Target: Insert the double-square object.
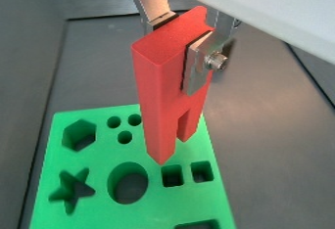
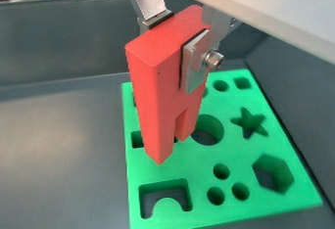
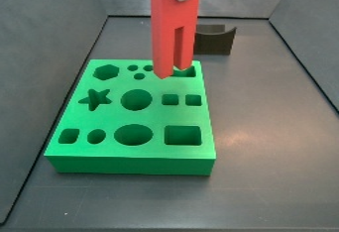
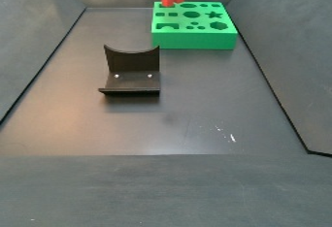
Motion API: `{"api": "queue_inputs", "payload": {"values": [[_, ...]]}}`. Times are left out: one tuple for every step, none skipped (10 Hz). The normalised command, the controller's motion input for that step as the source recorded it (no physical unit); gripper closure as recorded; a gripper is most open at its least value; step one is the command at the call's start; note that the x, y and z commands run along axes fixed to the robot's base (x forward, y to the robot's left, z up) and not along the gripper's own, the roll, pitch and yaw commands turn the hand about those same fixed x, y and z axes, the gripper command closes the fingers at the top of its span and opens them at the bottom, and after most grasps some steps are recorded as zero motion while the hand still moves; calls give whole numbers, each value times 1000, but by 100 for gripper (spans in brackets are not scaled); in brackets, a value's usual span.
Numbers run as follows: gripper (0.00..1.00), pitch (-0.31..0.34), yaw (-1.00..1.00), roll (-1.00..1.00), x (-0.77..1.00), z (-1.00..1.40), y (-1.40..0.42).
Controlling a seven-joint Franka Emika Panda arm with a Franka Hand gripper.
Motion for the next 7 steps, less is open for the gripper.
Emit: {"api": "queue_inputs", "payload": {"values": [[100,0,-1000,-14,0,-137,-20],[100,0,-977,0,100,-223,-17],[100,0,-923,0,171,-243,-29],[100,0,-943,0,149,-240,-29],[100,0,-960,0,129,-240,-26],[100,0,-954,0,134,-220,-26],[100,0,-906,0,189,-206,-37]]}}
